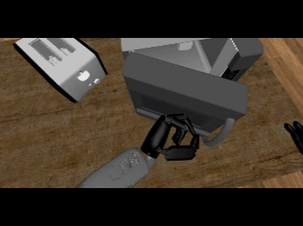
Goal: Pick up the milk, place it into the microwave and close the microwave
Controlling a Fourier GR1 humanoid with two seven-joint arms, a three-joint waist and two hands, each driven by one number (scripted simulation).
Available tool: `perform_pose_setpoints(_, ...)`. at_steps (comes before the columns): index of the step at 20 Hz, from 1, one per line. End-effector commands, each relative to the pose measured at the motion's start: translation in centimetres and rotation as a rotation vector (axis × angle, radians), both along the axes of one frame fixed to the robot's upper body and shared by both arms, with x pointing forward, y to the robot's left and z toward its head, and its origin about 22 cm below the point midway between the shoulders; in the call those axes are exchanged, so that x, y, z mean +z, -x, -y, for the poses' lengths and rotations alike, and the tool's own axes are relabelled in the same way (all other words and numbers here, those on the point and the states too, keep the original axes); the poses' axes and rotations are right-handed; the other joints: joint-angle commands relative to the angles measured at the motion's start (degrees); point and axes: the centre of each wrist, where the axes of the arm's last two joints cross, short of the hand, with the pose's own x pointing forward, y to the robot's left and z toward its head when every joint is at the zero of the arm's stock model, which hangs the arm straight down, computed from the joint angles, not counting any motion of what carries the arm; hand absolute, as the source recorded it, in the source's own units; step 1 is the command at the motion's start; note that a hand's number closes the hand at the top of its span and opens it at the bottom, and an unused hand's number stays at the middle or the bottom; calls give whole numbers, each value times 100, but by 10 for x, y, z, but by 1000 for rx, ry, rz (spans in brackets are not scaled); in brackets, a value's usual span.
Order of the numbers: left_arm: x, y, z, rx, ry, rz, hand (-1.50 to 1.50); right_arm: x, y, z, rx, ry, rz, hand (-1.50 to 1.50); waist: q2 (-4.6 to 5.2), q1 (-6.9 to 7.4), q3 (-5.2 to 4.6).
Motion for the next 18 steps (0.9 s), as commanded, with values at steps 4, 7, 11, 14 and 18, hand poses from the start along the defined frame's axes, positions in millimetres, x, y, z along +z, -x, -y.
perform_pose_setpoints(4,28,-22,10,179,65,15,150,27,-8,6,30,55,41,-150,38,-213,4)
perform_pose_setpoints(7,35,-32,11,215,70,-2,-150,34,-13,8,29,32,77,-150,83,-307,11)
perform_pose_setpoints(11,42,-44,11,284,61,-39,-150,63,-22,24,0,132,148,-150,126,-453,14)
perform_pose_setpoints(14,45,-48,10,340,89,-63,-150,105,-27,38,-126,348,294,150,123,-493,-7)
perform_pose_setpoints(18,64,-60,14,370,146,-53,-150,118,-33,41,-163,392,332,150,209,-511,0)
